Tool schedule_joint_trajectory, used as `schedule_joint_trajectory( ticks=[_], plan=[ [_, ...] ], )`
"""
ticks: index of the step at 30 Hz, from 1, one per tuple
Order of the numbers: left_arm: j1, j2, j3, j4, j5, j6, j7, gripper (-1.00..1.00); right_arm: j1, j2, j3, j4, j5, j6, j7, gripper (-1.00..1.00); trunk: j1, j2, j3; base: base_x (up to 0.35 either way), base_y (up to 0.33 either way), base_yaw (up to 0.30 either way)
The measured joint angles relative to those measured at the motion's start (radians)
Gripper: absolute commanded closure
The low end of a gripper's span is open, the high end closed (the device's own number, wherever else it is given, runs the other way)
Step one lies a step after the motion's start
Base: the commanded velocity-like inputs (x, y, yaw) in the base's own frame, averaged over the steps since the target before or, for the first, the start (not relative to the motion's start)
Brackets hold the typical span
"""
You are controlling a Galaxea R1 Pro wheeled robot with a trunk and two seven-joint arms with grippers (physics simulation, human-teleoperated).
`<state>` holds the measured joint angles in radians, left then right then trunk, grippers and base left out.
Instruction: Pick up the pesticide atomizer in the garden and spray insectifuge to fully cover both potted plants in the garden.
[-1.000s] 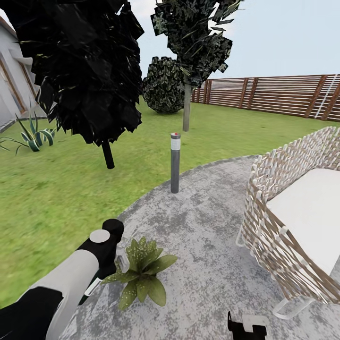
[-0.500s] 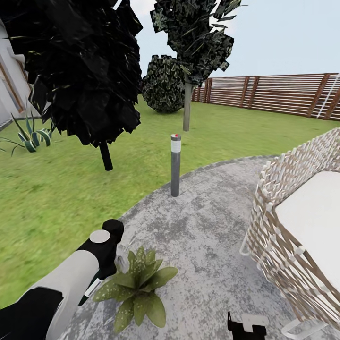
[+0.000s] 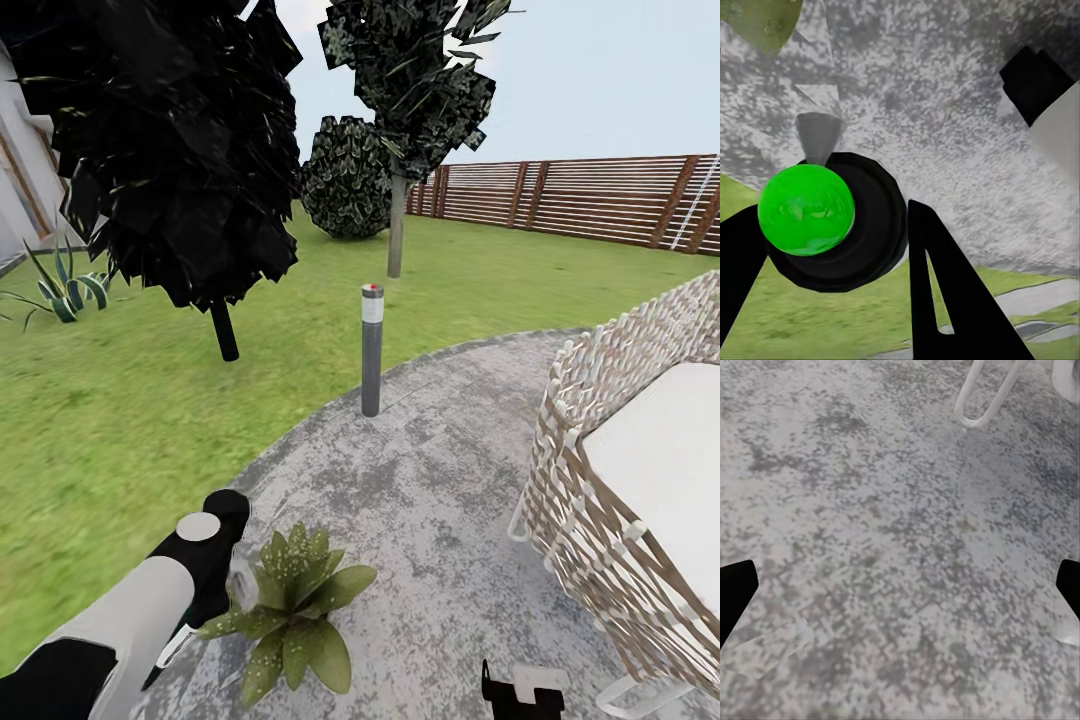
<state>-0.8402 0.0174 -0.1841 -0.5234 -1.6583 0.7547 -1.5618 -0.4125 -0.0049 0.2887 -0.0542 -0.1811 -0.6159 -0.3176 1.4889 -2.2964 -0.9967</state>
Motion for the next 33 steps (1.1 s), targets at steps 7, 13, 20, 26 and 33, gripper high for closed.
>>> schedule_joint_trajectory(
  ticks=[7,13,20,26,33],
  plan=[
    [0.003,0.022,-0.001,0.0,0.002,-0.002,0.0,1.0,0.0,0.0,0.0,0.0,0.0,0.0,0.0,-1.0,0.0,0.0,0.0,0.0,0.0,0.0],
    [0.005,-0.011,-0.003,0.001,0.002,-0.002,0.0,1.0,0.0,0.0,0.0,0.0,0.0,0.0,0.0,-1.0,0.0,0.0,0.0,0.0,0.0,0.0],
    [0.024,-0.012,-0.008,0.0,-0.001,-0.002,0.0,1.0,0.0,-0.002,0.0,0.0,0.001,0.0,0.0,-1.0,0.0,0.0,0.0,0.0,0.0,0.0],
    [0.007,0.007,0.0,-0.017,-0.005,-0.01,0.0,1.0,0.014,0.011,-0.001,0.017,-0.002,0.005,-0.003,-1.0,0.0,0.0,0.0,0.0,0.0,0.0],
    [0.006,-0.026,-0.01,-0.057,-0.002,-0.008,0.0,1.0,0.035,0.04,-0.001,0.029,-0.002,0.034,-0.001,-1.0,0.001,0.0,0.0,-0.21,0.0,0.0]
  ],
)
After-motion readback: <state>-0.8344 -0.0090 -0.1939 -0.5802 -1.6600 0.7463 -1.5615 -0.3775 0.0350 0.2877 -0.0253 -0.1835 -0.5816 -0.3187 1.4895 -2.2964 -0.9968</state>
